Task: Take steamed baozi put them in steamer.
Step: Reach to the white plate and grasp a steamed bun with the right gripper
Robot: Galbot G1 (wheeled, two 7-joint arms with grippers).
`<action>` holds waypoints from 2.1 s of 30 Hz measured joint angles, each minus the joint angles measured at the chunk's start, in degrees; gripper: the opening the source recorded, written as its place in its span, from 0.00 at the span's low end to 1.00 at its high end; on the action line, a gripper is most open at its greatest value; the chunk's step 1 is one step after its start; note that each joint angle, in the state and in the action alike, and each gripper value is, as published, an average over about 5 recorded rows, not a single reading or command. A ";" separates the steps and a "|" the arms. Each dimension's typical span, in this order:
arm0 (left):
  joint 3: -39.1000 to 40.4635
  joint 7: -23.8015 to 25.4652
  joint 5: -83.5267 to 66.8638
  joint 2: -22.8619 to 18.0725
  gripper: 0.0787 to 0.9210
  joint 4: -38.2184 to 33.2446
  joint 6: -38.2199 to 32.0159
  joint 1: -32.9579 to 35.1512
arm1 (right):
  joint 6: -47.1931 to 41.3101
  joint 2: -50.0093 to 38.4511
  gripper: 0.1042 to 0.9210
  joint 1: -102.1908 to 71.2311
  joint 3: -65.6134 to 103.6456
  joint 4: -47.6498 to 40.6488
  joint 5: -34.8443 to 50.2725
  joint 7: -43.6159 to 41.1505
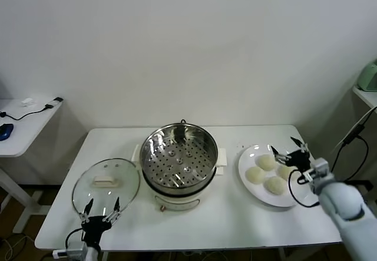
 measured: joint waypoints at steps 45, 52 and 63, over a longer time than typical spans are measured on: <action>0.46 0.60 2.08 0.81 0.88 5.18 -2.73 -1.33 | 9.15 21.50 0.88 56.32 -73.33 -50.50 -12.10 -38.43; 0.56 0.62 2.22 0.89 0.88 5.19 -2.68 -1.09 | 8.62 23.10 0.86 53.84 -70.58 -52.84 -13.95 -37.47; 0.60 0.55 2.62 0.67 0.88 4.06 -2.22 -0.31 | 7.34 22.60 0.71 53.44 -68.96 -52.03 -14.52 -37.00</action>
